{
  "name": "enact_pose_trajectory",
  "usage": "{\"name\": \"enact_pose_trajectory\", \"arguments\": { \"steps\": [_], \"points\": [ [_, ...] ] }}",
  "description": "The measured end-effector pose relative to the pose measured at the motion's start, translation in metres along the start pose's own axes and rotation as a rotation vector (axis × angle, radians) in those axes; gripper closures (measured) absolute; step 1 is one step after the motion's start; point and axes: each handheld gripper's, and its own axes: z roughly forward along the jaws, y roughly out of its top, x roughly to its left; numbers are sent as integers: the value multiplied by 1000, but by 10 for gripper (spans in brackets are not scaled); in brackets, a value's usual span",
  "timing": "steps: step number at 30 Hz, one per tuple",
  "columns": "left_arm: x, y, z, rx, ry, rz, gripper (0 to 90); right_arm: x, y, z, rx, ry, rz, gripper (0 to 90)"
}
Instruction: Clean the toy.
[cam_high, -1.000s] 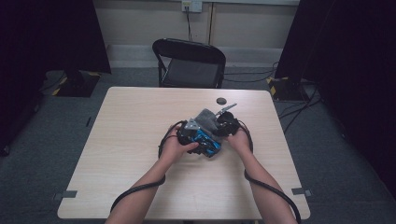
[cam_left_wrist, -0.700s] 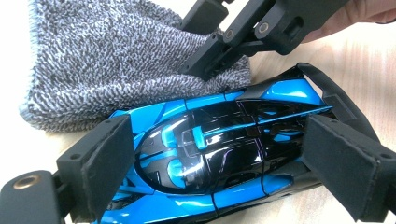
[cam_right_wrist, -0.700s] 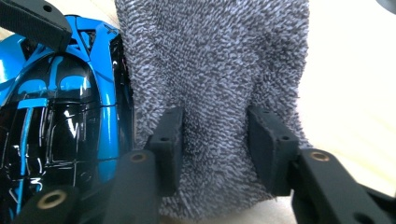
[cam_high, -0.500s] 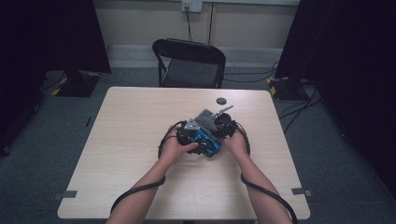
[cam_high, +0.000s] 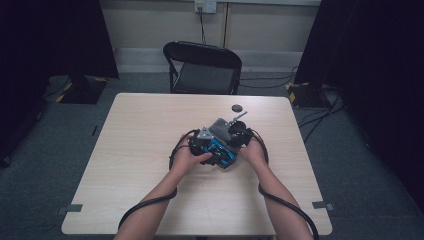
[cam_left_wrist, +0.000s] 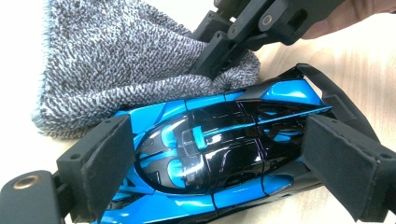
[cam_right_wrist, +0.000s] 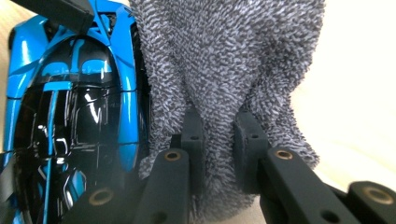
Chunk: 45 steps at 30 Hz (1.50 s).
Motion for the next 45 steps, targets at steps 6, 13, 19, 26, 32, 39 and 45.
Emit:
{"name": "enact_pose_trajectory", "arguments": {
  "steps": [6, 13, 19, 26, 32, 39, 45],
  "points": [
    [0, 0, 0, 1, -1, 0, 94, -3, -4, -3, -9, 38, -24, 769],
    [0, 0, 0, 1, -2, 0, 94, -6, -8, -6, -2, 63, -53, 769],
    [-1, 0, 0, 1, -2, -1, 94, -10, -14, -9, -6, 93, -51, 770],
    [-1, 0, 0, -2, -2, -1, 94, -11, -21, -13, -10, 110, -50, 771],
    [-1, 0, 0, -2, -3, -2, 94, -12, -27, -16, -17, 113, -46, 770],
    [-1, 0, 0, 2, -3, -1, 94, -13, -34, -21, -15, 116, -51, 770],
    [-1, 0, 0, -3, -3, -1, 94, -14, -41, -24, -19, 121, -57, 770]
  ]
}}
